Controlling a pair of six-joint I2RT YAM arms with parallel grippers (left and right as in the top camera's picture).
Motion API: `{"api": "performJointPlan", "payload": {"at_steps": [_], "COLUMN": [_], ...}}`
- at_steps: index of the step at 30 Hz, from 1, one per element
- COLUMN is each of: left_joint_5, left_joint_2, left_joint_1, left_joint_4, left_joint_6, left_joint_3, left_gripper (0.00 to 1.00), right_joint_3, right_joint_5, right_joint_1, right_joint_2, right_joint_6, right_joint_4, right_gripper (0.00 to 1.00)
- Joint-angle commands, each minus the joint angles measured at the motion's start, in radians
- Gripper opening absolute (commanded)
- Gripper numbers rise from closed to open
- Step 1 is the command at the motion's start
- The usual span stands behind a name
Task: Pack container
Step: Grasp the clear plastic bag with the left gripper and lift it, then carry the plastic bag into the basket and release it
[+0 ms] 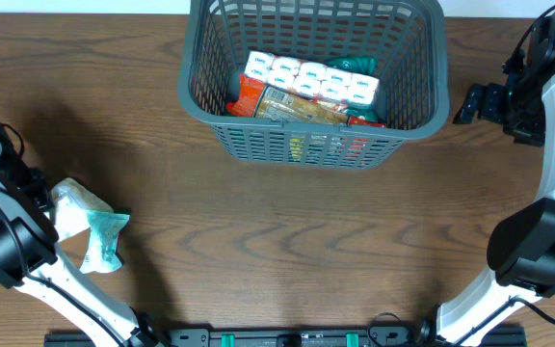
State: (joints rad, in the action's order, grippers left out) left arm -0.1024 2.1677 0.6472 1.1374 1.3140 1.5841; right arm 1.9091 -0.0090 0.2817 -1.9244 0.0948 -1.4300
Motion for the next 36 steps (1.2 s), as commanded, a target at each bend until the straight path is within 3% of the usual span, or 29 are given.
{"api": "performJointPlan", "payload": {"at_steps": [1,10,13,15,20,25,31,36], "left_joint_5": [-0.047,-0.017,0.120,0.219,0.464,0.465,0.465,0.465], "left_joint_2": [-0.050,-0.290,-0.403,-0.478,-0.624,-0.679,-0.661,-0.608], "left_joint_1": [0.003,-0.044,-0.085,-0.121,-0.267,-0.499,-0.743,-0.878], "left_joint_4": [-0.007,-0.086,-0.108,-0.141,-0.214,-0.214,-0.315,-0.526], "left_joint_6": [-0.200,-0.766,-0.993,-1.081,-1.415,-1.703,-1.975,-2.055], "left_joint_3": [0.060,0.159,0.182,0.199,0.256,0.317,0.334,0.334], "left_gripper": [0.15,0.14,0.12,0.10,0.07,0.06,0.15,0.17], "right_joint_3": [-0.002,-0.002,-0.002,-0.002,-0.002,-0.002,-0.002,-0.002], "right_joint_5": [-0.007,-0.007,-0.008,-0.008,-0.008,-0.008,-0.010,-0.011], "right_joint_1": [-0.008,-0.008,-0.008,-0.008,-0.008,-0.008,-0.008,-0.008], "right_joint_2": [-0.013,-0.013,-0.013,-0.013,-0.013,-0.013,-0.013,-0.013], "right_joint_6": [0.000,0.001,0.001,0.001,0.000,-0.002,-0.015,-0.014], "right_joint_4": [-0.003,-0.011,-0.012,-0.013,-0.014,-0.018,-0.023,-0.024], "right_gripper": [0.99,0.99,0.99,0.99,0.99,0.99,0.99,0.99]}}
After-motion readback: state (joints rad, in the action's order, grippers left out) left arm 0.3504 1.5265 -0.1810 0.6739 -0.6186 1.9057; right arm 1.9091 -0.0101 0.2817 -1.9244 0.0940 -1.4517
